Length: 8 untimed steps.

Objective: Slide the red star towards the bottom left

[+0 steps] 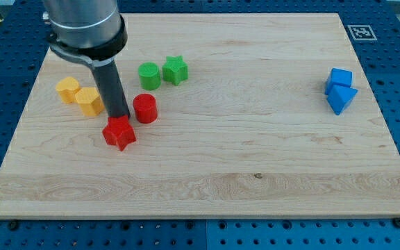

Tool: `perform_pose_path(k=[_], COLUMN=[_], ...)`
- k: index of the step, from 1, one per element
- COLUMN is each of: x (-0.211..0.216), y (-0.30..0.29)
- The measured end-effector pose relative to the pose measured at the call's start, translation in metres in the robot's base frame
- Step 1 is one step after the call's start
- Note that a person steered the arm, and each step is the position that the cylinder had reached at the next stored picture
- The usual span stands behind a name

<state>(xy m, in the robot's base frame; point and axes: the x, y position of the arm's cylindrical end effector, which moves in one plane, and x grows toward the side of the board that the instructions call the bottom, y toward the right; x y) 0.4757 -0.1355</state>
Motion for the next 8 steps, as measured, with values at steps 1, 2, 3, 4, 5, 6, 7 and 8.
perform_pose_path(k=[1,2,3,4,5,6,7,8], x=[0.009,0.015,0.021,0.022,0.025,0.038,0.042,0.043], y=[0.014,0.034,0.046,0.042,0.024,0.005,0.001,-0.001])
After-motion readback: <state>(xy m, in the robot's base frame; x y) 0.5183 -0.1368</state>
